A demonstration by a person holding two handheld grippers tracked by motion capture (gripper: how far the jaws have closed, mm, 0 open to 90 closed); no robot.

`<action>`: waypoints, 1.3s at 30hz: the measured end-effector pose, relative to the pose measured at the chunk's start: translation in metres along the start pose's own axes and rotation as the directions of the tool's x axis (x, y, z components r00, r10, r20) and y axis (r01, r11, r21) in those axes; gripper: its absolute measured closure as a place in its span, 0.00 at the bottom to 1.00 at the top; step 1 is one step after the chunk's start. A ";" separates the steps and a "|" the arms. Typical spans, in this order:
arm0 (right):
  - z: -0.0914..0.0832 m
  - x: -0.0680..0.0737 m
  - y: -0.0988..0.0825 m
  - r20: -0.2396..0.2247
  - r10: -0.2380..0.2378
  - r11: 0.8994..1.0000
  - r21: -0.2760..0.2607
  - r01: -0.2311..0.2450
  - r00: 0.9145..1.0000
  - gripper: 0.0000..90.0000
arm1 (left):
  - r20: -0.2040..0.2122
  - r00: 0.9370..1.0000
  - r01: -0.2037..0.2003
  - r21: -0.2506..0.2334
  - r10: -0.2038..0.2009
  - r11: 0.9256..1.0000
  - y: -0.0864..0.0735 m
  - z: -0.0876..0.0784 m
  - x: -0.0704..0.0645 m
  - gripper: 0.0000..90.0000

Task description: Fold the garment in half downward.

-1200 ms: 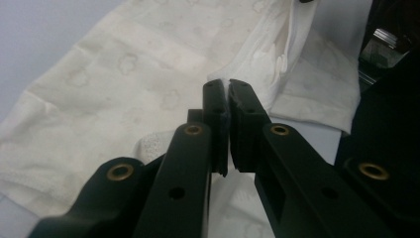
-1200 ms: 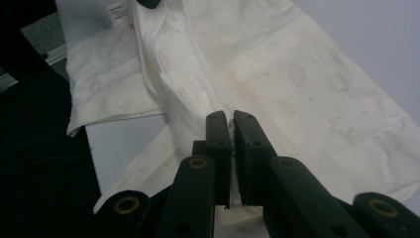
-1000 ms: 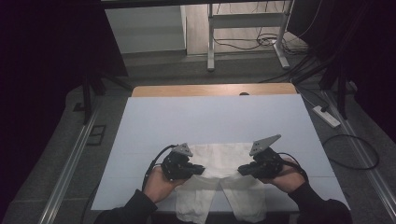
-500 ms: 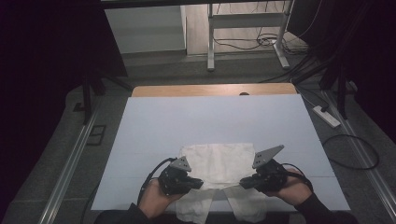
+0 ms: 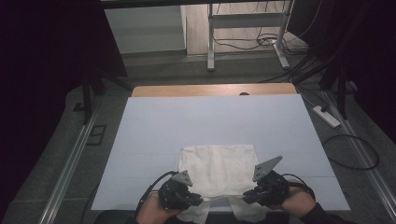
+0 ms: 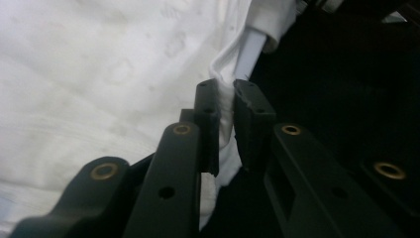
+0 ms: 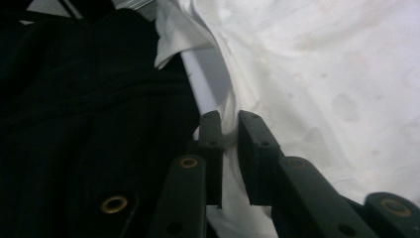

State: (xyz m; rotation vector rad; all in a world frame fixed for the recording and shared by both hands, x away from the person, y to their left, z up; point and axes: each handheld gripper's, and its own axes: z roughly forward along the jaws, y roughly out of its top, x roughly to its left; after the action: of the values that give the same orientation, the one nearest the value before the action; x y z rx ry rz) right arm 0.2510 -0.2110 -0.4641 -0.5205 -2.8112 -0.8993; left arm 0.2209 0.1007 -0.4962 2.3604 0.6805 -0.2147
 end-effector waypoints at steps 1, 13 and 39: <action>0.000 0.001 -0.002 -0.009 0.003 1.000 0.003 -0.003 1.000 0.87 | 0.009 1.000 0.000 0.005 0.000 1.000 -0.001 0.001 -0.001 0.88; -0.008 0.008 -0.007 0.036 0.005 0.999 -0.032 -0.004 0.999 0.68 | -0.007 1.000 0.002 -0.071 -0.003 0.997 -0.006 -0.010 -0.003 0.67; -0.024 -0.019 -0.023 0.344 0.101 0.991 -0.114 -0.066 0.934 0.24 | -0.245 0.964 0.065 -0.162 -0.104 0.985 -0.020 -0.034 0.036 0.21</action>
State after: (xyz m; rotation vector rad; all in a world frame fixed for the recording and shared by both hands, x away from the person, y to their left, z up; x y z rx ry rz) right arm 0.2609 -0.2479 -0.4617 -0.8894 -3.0336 -1.0254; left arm 0.2402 0.1501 -0.4931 2.2333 0.8879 0.1021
